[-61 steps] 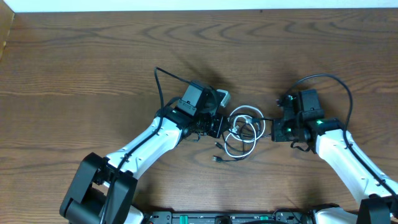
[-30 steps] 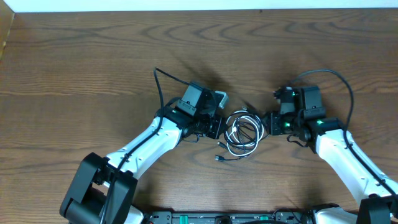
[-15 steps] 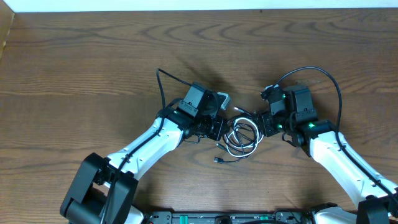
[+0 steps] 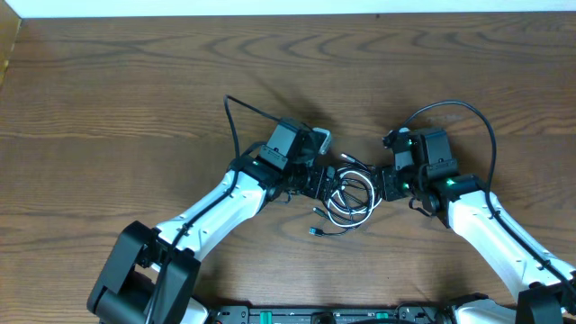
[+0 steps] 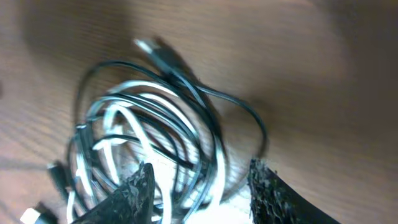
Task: Untangle cables
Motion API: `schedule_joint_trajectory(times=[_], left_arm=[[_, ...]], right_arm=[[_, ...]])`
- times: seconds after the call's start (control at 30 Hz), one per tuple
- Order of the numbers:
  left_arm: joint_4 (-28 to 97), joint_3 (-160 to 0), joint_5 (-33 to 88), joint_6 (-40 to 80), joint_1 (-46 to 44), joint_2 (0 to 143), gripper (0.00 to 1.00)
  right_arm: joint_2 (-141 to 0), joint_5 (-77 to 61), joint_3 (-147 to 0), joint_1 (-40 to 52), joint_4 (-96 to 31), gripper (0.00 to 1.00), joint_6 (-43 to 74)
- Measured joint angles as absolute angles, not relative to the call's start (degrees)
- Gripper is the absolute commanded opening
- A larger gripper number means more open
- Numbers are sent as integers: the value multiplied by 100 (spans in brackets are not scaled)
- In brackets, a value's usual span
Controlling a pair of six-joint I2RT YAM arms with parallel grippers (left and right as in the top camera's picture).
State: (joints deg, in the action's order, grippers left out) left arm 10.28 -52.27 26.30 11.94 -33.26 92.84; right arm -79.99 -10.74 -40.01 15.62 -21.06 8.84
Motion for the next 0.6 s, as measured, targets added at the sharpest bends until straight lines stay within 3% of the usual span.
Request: schedule_joint_trajectory(times=[0.23, 0.6], left_arm=[[390, -5227, 2248, 1194, -3459, 9762, 77], [-158, -5227, 1914, 1199, -3472, 10401, 78]], right_arm=[[-7999, -447, -3990, 1391, -2416, 48, 1577], [-7999, -292, -3988, 1249, -2591, 50, 1747]])
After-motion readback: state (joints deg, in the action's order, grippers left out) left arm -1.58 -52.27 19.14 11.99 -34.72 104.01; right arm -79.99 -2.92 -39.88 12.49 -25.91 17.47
